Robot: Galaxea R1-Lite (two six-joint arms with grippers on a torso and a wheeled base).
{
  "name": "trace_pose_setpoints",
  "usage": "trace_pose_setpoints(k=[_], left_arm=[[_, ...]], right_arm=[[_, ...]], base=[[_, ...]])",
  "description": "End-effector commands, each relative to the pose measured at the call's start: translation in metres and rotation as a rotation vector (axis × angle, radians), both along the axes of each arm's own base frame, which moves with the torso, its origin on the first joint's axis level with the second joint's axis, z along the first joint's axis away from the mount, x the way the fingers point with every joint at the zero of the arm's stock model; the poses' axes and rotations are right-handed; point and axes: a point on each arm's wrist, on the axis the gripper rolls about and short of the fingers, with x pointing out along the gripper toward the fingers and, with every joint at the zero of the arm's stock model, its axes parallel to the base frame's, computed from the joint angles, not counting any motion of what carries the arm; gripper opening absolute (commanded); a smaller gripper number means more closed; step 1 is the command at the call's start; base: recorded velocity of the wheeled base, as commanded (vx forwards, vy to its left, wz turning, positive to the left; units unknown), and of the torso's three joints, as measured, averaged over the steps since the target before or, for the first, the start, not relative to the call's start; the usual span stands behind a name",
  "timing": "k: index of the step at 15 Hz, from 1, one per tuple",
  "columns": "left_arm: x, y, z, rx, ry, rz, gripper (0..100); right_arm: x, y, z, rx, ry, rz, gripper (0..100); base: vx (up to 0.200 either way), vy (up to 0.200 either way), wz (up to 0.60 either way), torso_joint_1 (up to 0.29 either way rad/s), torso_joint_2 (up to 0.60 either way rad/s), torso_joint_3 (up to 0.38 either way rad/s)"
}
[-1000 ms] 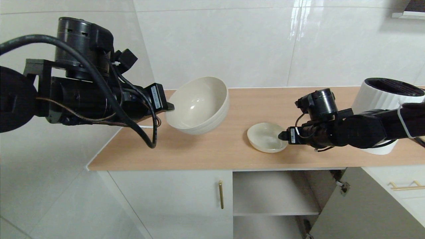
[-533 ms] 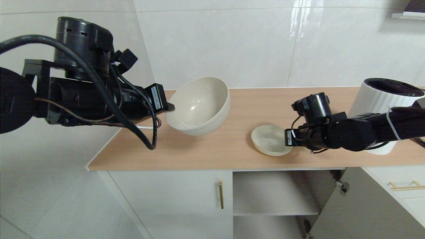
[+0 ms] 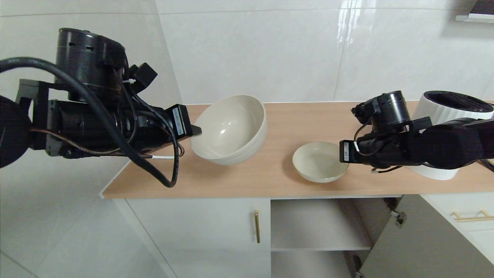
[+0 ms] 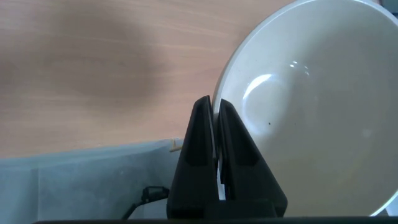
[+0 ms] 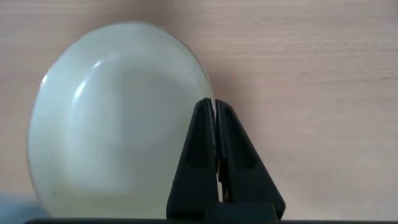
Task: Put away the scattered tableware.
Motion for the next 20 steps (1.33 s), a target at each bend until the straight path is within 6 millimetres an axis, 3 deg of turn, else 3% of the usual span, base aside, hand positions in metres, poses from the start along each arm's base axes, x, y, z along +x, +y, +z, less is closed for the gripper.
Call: trace_pose_setpoints(k=[1, 2, 4, 7, 9, 15, 20], left_arm=[[-0.02, 0.007, -0.002, -0.02, -0.032, -0.034, 0], [-0.029, 0.01, -0.007, -0.02, -0.014, -0.052, 0], [-0.037, 0.01, -0.018, -0.022, 0.016, -0.085, 0], [-0.059, 0.019, -0.033, -0.02, 0.019, -0.091, 0], [-0.067, 0.02, -0.038, -0.016, 0.032, -0.105, 0], [-0.058, 0.015, -0.048, 0.001, 0.067, -0.108, 0], [-0.056, 0.014, -0.048, -0.001, 0.064, -0.106, 0]], right_arm=[[-0.05, -0.015, 0.045, 0.053, -0.005, 0.075, 0], [-0.068, -0.021, 0.049, 0.065, 0.044, 0.102, 0], [-0.083, -0.026, 0.055, 0.114, 0.071, 0.149, 0], [-0.114, -0.034, 0.048, 0.115, 0.107, 0.17, 0], [-0.117, -0.033, 0.04, 0.13, 0.143, 0.156, 0], [-0.111, -0.028, 0.032, 0.123, 0.172, 0.154, 0], [-0.107, -0.026, 0.029, 0.123, 0.177, 0.154, 0]], base=[[0.0, 0.0, 0.0, 0.0, 0.0, 0.0], [0.0, 0.0, 0.0, 0.0, 0.0, 0.0], [0.0, 0.0, 0.0, 0.0, 0.0, 0.0], [0.0, 0.0, 0.0, 0.0, 0.0, 0.0], [0.0, 0.0, 0.0, 0.0, 0.0, 0.0], [0.0, 0.0, 0.0, 0.0, 0.0, 0.0], [-0.2, 0.0, 0.0, 0.007, 0.0, -0.001]])
